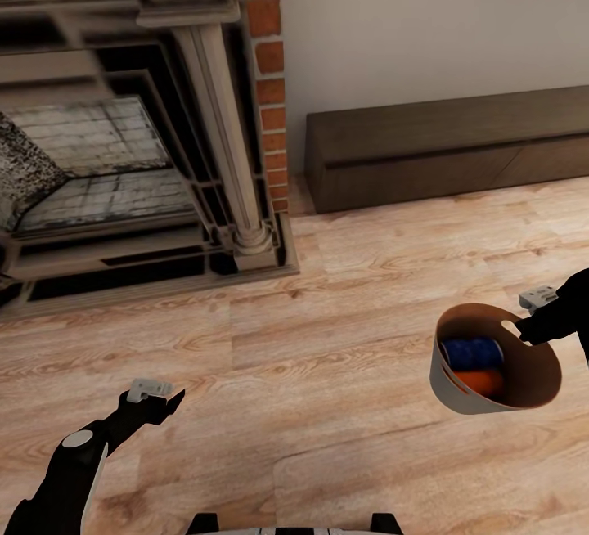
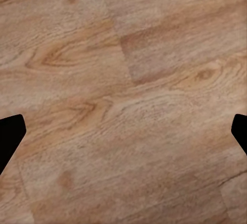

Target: Put the three can of soda from the living room inside the tash can in the kitchen.

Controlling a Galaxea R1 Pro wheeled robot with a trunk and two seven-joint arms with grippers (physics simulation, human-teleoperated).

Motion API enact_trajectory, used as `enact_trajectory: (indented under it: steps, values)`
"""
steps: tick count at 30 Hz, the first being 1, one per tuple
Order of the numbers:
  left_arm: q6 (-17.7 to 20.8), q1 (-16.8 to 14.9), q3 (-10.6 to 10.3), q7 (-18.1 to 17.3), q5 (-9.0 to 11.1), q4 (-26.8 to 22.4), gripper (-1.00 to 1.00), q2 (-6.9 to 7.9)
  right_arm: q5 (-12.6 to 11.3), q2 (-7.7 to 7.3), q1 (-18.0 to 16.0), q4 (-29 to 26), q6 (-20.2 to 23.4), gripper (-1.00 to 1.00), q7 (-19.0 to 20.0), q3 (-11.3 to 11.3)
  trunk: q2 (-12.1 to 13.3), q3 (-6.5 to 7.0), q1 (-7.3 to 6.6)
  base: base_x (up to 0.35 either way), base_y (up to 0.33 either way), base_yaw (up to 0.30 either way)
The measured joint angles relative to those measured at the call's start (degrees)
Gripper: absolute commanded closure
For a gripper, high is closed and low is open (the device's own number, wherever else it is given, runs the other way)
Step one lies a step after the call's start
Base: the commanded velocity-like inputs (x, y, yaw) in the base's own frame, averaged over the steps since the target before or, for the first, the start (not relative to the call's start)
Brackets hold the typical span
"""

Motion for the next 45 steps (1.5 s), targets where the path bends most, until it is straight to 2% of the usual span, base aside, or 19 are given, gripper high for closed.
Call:
enact_trajectory:
  steps: [7,14,26,33,40,45]
  values:
    - [0.06,0.00,0.00,-0.02,-0.03,0.00,-1.00,0.00,0.00,0.00,0.00,0.00,0.00,1.00,0.00,0.00,-2.81,-1.26,1.54,0.000,0.000,0.000]
    - [0.00,0.00,0.00,-0.05,0.79,-0.16,-1.00,0.08,-0.02,0.00,0.05,0.00,0.00,1.00,-0.06,-0.02,-2.82,-1.26,1.54,0.000,0.000,0.000]
    - [0.04,0.00,0.00,-0.05,0.61,-0.04,-1.00,0.09,-0.08,0.00,0.17,0.00,-0.08,1.00,-0.01,-0.02,-7.62,-3.41,4.17,0.000,0.000,0.000]
    - [0.00,0.00,0.00,-0.05,0.73,-0.07,-1.00,0.09,-0.12,0.00,0.17,0.00,-0.08,1.00,-0.01,0.01,-7.64,-3.42,4.18,0.000,0.000,0.000]
    - [0.06,0.00,0.00,-0.05,0.35,-0.01,-1.00,0.09,-0.08,0.00,0.18,0.00,-0.09,1.00,0.00,0.00,-10.43,-4.67,5.71,0.000,0.000,0.000]
    - [0.02,0.00,0.00,-0.05,0.75,-0.03,-1.00,0.09,-0.19,0.01,0.17,0.00,-0.60,1.00,-0.02,0.02,-10.44,-4.67,5.71,0.000,0.000,0.000]
